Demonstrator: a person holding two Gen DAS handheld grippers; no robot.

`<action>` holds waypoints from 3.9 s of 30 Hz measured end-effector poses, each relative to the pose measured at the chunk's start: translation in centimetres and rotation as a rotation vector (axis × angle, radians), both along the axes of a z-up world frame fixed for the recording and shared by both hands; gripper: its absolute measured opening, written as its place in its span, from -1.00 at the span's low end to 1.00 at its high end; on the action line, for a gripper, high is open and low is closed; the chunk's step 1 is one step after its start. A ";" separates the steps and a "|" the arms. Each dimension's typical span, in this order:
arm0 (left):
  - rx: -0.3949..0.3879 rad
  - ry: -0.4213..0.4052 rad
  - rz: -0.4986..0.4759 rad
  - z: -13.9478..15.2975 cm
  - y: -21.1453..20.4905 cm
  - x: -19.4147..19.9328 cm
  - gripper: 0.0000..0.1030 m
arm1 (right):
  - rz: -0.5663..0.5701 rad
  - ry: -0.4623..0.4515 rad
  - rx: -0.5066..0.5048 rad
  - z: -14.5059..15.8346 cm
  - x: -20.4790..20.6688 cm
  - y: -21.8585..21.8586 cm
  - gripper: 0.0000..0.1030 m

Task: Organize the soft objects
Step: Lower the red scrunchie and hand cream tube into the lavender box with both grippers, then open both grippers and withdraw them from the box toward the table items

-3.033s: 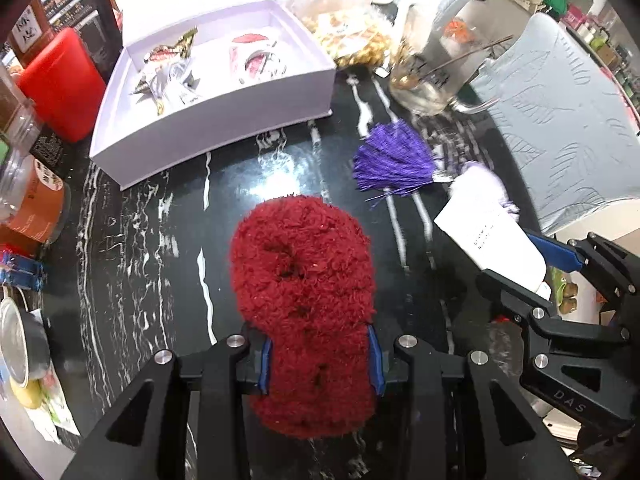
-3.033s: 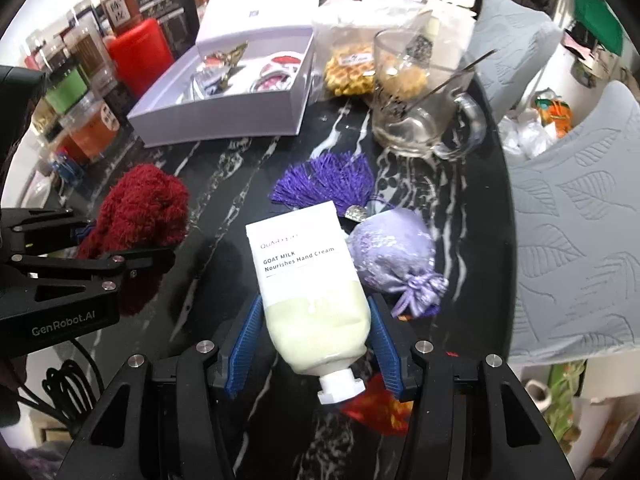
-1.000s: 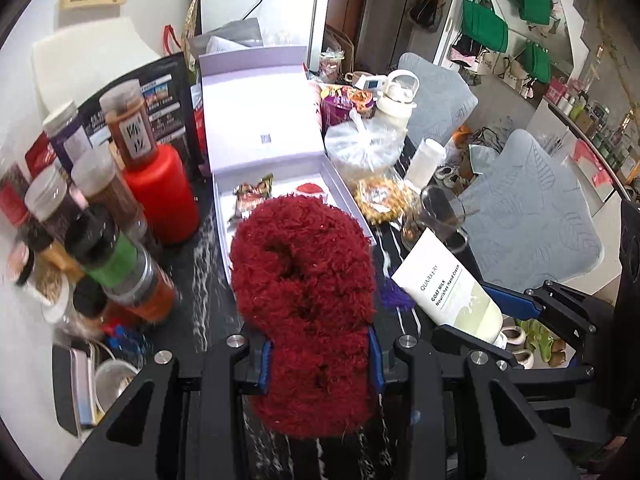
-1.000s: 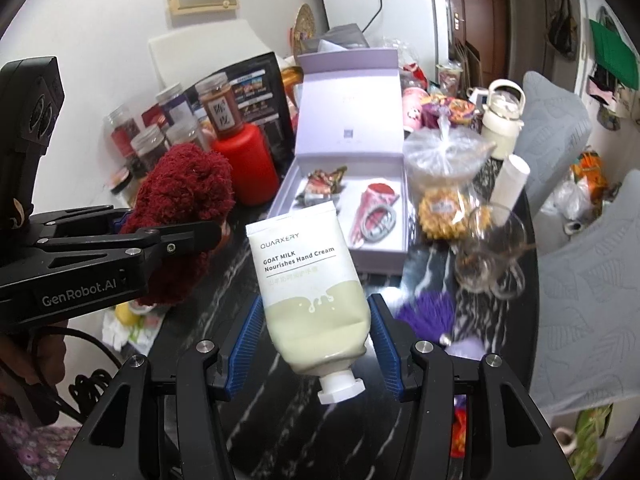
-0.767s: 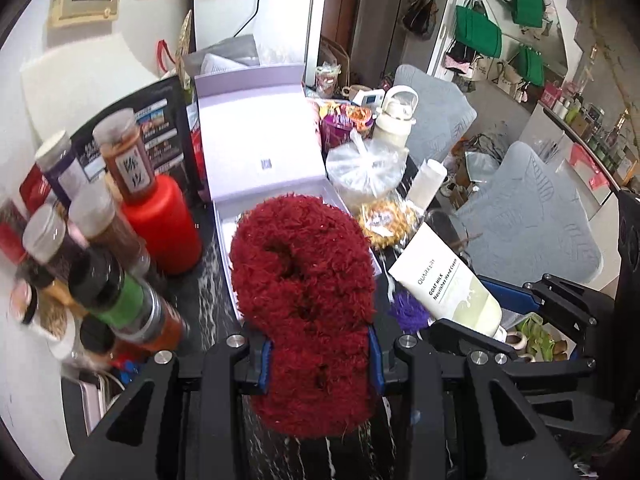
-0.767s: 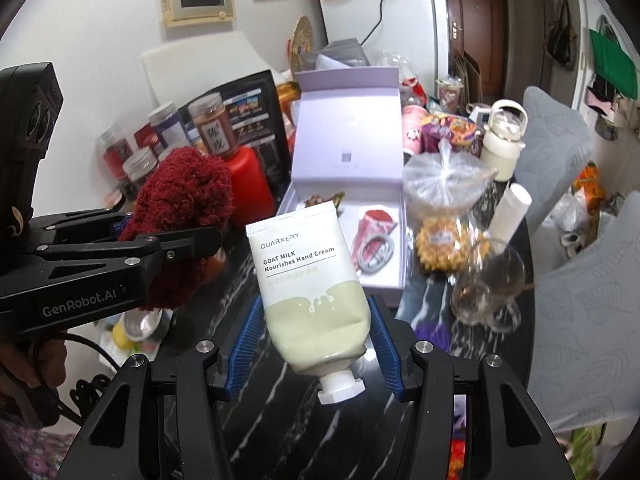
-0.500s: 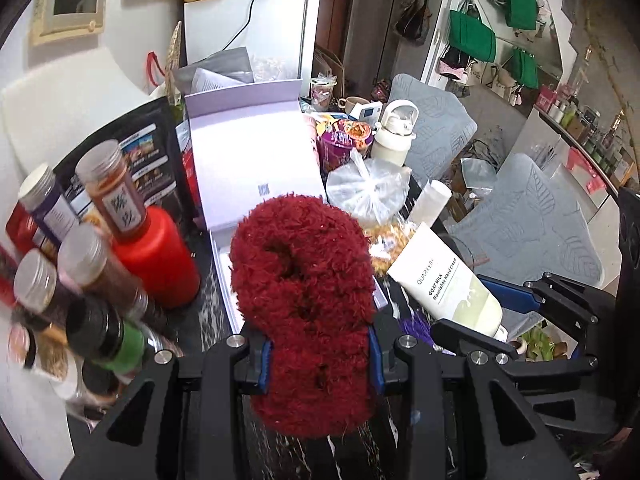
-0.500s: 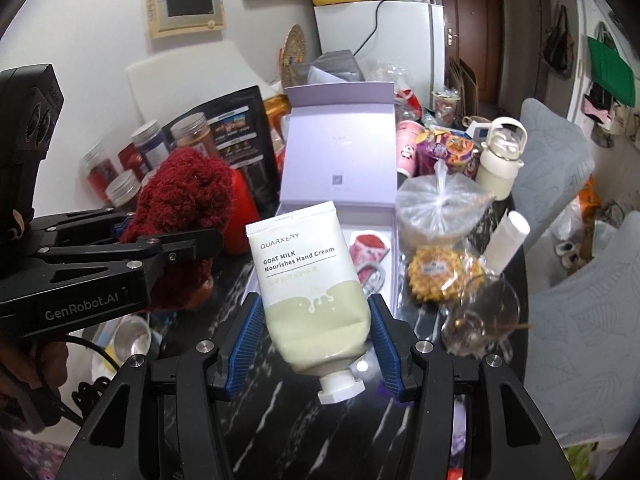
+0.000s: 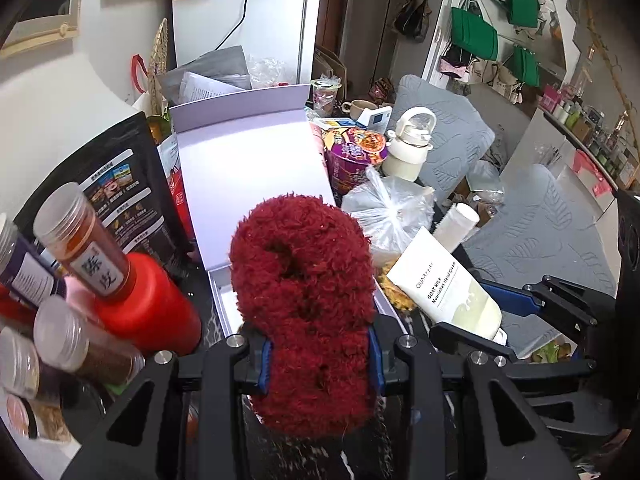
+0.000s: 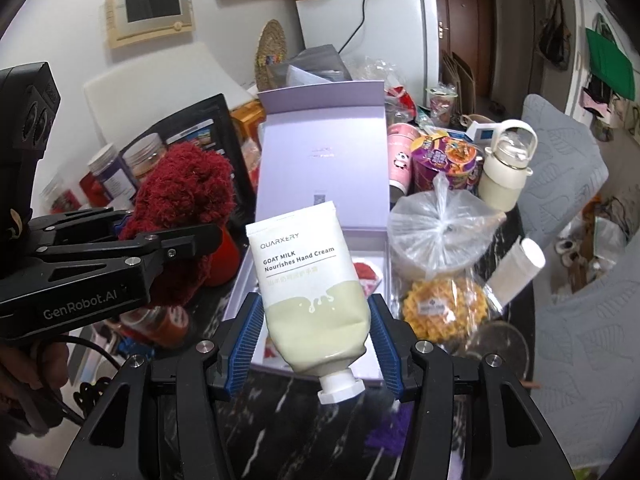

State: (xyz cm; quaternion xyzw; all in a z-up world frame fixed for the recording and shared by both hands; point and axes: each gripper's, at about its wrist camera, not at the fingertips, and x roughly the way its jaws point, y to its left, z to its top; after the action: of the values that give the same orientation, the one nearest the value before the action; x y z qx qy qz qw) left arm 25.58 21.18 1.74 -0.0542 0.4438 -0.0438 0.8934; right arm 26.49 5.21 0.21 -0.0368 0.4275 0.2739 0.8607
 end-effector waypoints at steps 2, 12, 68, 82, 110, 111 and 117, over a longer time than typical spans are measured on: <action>0.007 0.007 0.002 -0.6 0.3 0.9 -0.32 | 0.001 0.006 -0.001 -0.6 0.9 0.3 0.02; 0.011 0.079 0.016 -4.4 1.6 4.9 -0.32 | -0.005 0.041 -0.025 -4.4 5.3 1.7 0.02; 0.093 0.374 0.028 -20.2 1.9 14.4 -0.25 | -0.069 0.235 -0.158 -18.5 11.8 6.0 0.04; 0.142 0.388 0.064 -19.3 0.0 16.2 0.05 | -0.083 0.221 -0.158 -15.9 11.3 4.0 0.04; 0.153 0.171 0.070 -5.4 -1.6 9.2 0.19 | -0.130 -0.003 -0.105 -3.1 5.5 0.1 0.04; 0.152 0.164 0.071 -4.9 -1.6 9.0 0.19 | -0.133 -0.013 -0.098 -2.5 5.2 0.0 0.04; 0.160 0.075 0.074 -0.7 -2.1 7.1 0.19 | -0.150 -0.078 -0.071 0.9 3.3 -1.0 0.04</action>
State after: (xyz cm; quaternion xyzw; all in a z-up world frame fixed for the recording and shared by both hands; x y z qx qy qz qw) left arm 32.68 19.06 1.01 -0.0008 0.4768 0.0268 0.8786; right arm 29.82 4.19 1.09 -0.0458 0.4048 0.1919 0.8929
